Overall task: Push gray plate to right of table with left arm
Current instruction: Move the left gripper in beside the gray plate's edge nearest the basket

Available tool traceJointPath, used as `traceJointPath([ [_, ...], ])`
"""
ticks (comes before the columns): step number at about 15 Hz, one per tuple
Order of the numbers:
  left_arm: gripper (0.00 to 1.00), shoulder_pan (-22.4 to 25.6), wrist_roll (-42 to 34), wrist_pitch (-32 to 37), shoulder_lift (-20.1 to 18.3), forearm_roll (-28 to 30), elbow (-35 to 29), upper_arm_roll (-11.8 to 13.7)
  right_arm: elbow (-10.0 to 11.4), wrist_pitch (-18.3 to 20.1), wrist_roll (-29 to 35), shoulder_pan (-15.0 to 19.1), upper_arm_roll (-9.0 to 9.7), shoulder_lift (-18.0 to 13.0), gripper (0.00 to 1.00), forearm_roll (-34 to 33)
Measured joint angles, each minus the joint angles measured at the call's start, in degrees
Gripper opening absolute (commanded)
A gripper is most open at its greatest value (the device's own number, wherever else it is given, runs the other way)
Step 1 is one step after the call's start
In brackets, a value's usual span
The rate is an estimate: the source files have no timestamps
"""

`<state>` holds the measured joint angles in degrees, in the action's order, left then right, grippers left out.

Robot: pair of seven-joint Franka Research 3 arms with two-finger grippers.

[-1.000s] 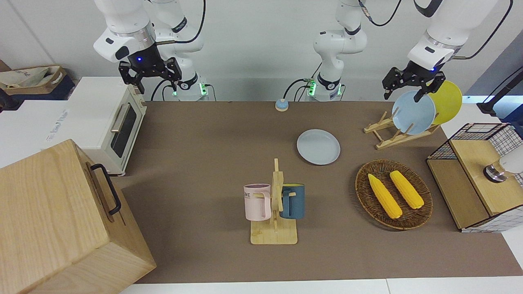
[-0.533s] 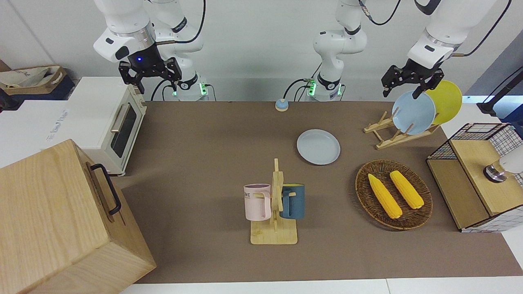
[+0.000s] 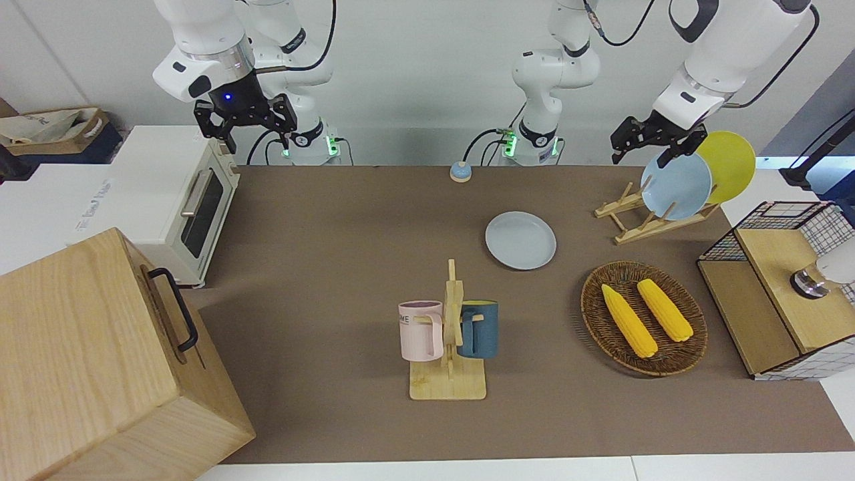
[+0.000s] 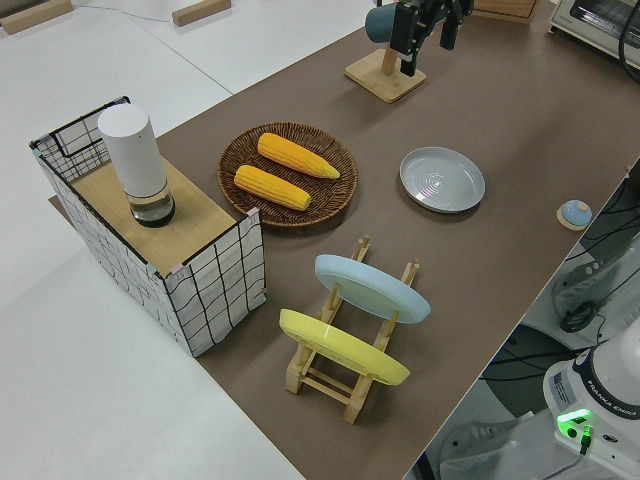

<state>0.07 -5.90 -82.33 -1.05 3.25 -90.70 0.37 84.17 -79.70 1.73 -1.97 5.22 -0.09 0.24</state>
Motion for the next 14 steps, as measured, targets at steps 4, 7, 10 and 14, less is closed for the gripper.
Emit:
traceJointPath([
  [4, 0.99, -0.8, 0.15, -5.82, -1.46, 1.39, -7.5, -0.15, 0.0, 0.0, 0.0, 0.0, 0.0, 0.0, 0.983, 0.0],
  [7, 0.99, -1.22, 0.39, -11.63, -2.92, 1.95, -14.02, -0.69, 0.0, 0.0, 0.0, 0.0, 0.0, 0.0, 0.983, 0.0],
  [10, 0.99, -1.26, 1.7, -17.46, -4.55, 2.05, -20.59, -2.23, 0.0, 0.0, 0.0, 0.0, 0.0, 0.0, 0.983, 0.0],
  [14, 0.99, -1.3, 4.77, -23.34, -6.45, 2.07, -29.22, -5.34, 0.0, 0.0, 0.0, 0.0, 0.0, 0.0, 0.983, 0.0],
])
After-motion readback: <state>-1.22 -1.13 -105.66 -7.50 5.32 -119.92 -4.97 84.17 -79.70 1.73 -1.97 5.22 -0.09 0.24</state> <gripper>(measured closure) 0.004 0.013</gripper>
